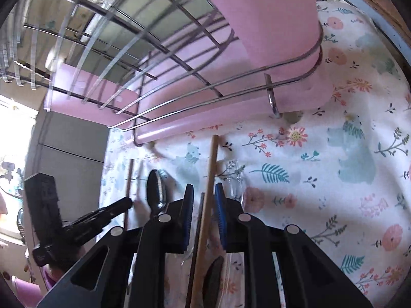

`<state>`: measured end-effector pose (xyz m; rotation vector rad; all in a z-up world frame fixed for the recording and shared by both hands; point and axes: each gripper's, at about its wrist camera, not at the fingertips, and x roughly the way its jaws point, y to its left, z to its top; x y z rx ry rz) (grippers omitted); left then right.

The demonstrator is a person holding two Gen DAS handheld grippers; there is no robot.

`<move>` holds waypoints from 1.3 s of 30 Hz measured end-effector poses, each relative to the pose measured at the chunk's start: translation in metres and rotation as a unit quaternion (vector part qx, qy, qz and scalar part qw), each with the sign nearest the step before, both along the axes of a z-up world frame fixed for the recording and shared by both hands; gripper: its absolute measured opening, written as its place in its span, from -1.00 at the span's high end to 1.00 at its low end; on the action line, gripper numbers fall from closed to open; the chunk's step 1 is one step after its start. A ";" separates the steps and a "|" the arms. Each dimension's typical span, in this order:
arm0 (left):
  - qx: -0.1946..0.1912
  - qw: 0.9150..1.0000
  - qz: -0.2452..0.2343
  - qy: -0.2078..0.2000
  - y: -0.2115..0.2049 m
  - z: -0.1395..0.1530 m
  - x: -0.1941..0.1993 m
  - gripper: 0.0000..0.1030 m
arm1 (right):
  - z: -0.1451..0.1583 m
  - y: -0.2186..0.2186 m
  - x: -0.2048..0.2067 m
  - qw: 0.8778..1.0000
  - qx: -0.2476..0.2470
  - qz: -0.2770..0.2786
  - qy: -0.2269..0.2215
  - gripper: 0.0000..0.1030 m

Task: Organize utensils
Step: 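Lower both open grippers back to the utensils on the tablecloth, then grasp a wooden chopstick with the left gripper while the right grasps another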

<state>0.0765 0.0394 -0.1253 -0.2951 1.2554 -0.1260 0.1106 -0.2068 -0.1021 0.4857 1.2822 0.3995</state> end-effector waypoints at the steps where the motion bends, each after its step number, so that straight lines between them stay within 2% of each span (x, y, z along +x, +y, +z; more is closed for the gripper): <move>1: -0.003 1.000 -0.002 0.007 0.001 0.000 0.002 0.87 | -0.002 0.002 0.002 1.000 -0.004 0.000 0.002 0.66; 4: -0.004 1.000 -0.013 0.022 0.002 0.001 0.010 0.82 | -0.008 0.006 0.010 1.000 -0.011 0.001 0.013 0.65; 7: 0.010 0.999 -0.021 0.026 0.001 0.004 0.017 0.73 | -0.011 0.010 0.015 1.000 -0.011 0.008 0.019 0.65; 14: 0.030 0.998 -0.036 0.050 -0.004 -0.002 0.035 0.71 | -0.018 0.024 0.023 0.999 -0.016 0.022 0.025 0.65; 18: 0.042 0.997 -0.036 0.054 -0.015 -0.006 0.041 0.71 | -0.019 0.022 0.023 0.999 -0.019 0.024 0.025 0.83; 23: 0.044 0.997 -0.038 0.046 -0.020 -0.007 0.044 0.77 | -0.018 0.010 0.018 1.000 -0.004 0.017 0.021 0.85; 24: 0.048 0.997 -0.038 0.040 -0.019 -0.006 0.043 0.88 | -0.017 0.010 0.017 1.000 -0.001 0.014 0.019 0.86; 29: 0.035 0.999 -0.033 0.008 -0.012 0.011 0.031 0.88 | -0.003 0.000 0.006 1.000 0.021 0.004 -0.005 0.87; 35: 0.006 0.998 -0.020 -0.064 0.003 0.049 0.010 0.88 | 0.029 -0.008 -0.013 0.998 0.032 -0.005 -0.060 0.87; 39: -0.014 0.991 -0.007 -0.135 0.013 0.080 -0.009 0.88 | 0.063 -0.015 -0.029 0.992 0.039 -0.011 -0.120 0.87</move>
